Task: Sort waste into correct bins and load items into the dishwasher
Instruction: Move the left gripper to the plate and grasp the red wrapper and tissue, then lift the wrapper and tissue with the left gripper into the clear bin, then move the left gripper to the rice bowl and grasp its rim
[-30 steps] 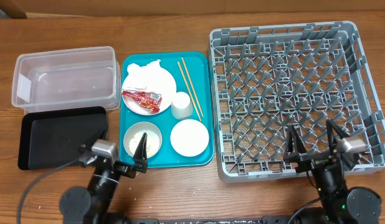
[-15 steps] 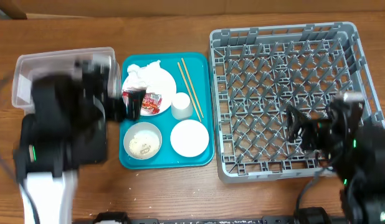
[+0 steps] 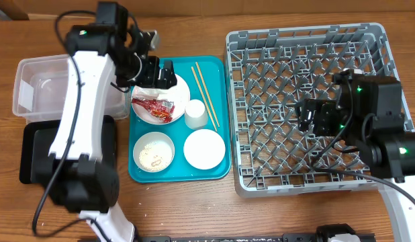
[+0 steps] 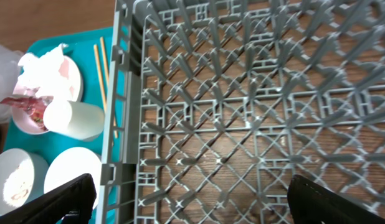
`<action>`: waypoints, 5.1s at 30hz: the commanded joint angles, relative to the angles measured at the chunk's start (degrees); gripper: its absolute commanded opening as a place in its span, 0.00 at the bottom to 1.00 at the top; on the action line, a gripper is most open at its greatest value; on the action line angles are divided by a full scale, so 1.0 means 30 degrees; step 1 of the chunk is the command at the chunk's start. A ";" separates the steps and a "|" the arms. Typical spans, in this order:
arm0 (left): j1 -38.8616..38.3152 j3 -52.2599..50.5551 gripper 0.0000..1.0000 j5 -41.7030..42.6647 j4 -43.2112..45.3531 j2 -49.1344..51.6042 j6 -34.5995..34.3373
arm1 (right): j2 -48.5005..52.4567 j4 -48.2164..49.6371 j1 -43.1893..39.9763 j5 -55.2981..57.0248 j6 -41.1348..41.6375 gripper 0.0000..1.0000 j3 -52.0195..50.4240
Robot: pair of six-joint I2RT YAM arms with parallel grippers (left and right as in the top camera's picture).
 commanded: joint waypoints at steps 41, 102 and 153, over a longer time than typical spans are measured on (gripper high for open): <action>-0.2397 -0.3257 1.00 -0.8823 0.6295 0.4495 -1.6640 | 0.1173 -0.0823 -0.0036 -0.1275 -0.0015 1.00 0.0495; 0.1421 1.1788 0.04 -0.7570 -0.4860 0.6761 -0.9712 | 0.2157 -0.1603 -0.0036 -0.1770 -0.0015 1.00 0.0495; 0.2514 1.0987 0.64 -0.2637 -0.6222 -0.0313 -0.3781 | 0.2157 -0.2747 -0.0036 -0.2565 -0.0022 1.00 0.0495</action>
